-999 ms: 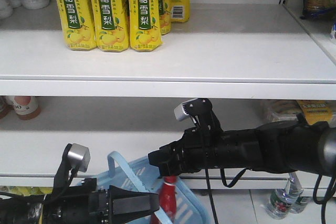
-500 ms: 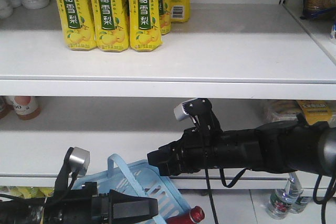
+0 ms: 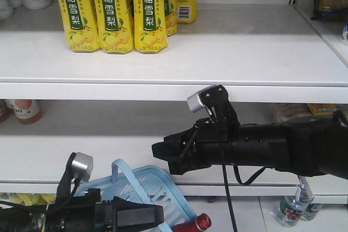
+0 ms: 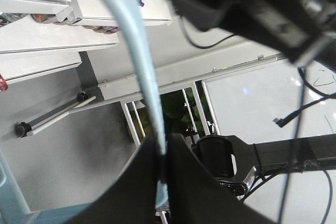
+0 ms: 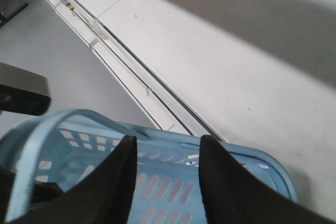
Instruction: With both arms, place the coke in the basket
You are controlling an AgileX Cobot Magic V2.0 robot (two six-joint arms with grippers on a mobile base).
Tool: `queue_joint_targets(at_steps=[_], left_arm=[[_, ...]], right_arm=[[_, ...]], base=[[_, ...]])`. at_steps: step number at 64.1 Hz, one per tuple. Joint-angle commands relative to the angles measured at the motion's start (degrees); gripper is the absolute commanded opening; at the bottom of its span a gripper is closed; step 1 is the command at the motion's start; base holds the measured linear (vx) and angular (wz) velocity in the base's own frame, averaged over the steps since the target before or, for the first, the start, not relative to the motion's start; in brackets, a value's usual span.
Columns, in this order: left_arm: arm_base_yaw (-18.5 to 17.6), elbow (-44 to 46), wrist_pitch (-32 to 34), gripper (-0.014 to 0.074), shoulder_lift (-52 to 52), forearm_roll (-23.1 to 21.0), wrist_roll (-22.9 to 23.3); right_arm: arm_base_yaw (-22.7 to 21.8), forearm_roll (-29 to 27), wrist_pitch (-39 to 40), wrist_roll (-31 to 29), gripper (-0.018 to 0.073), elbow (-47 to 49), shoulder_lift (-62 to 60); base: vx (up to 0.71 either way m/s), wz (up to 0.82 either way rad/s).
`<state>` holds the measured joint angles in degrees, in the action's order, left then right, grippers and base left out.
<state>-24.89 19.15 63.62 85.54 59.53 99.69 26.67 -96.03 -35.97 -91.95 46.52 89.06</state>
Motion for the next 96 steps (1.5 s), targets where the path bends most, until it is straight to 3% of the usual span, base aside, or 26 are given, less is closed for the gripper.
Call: queue_joint_targets(at_steps=[1,18,29,43,58,65,84,96], left_arm=[[-0.2,1.3,15.2,-0.0006,-2.0,-3.9,-0.9],[-0.2,1.3,15.2,-0.0006,-2.0,-3.9,-0.9],[-0.2,1.3,15.2,-0.0006,-2.0,-3.9,-0.9],[-0.2,1.3,15.2,-0.0006,-2.0,-3.9,-0.9],[-0.2,1.3,15.2,-0.0006,-2.0,-3.9,-0.9],[-0.2,1.3,15.2,-0.0006,-2.0,-3.9,-0.9],[-0.2,1.3,15.2,-0.0006,-2.0,-3.9,-0.9],[-0.2,1.3,15.2,-0.0006,-2.0,-3.9,-0.9]], right_arm=[[-0.4,0.9,-2.6,1.5,0.0281,1.5,-4.3],[-0.4,7.7,1.4,4.9,0.0281,1.5,-11.7],[-1.1,17.3,8.5,14.7,0.0281,1.5,-17.6],[-6.7,36.6,12.7,30.9,0.0281,1.5,-26.2],[-17.1,60.8,7.2,47.9,0.0281,1.5,-34.3],[-21.2,68.4,4.6,52.9,0.0281,1.5,-38.5],[-29.9,72.3,6.4,55.0,0.0277,0.4,-48.1],[-33.3,73.6,15.2,55.0,0.0277,-10.6,-54.0]], base=[[0.0,0.0],[0.0,0.0],[0.0,0.0],[0.0,0.0],[0.0,0.0],[0.0,0.0],[0.0,0.0],[0.0,0.0]])
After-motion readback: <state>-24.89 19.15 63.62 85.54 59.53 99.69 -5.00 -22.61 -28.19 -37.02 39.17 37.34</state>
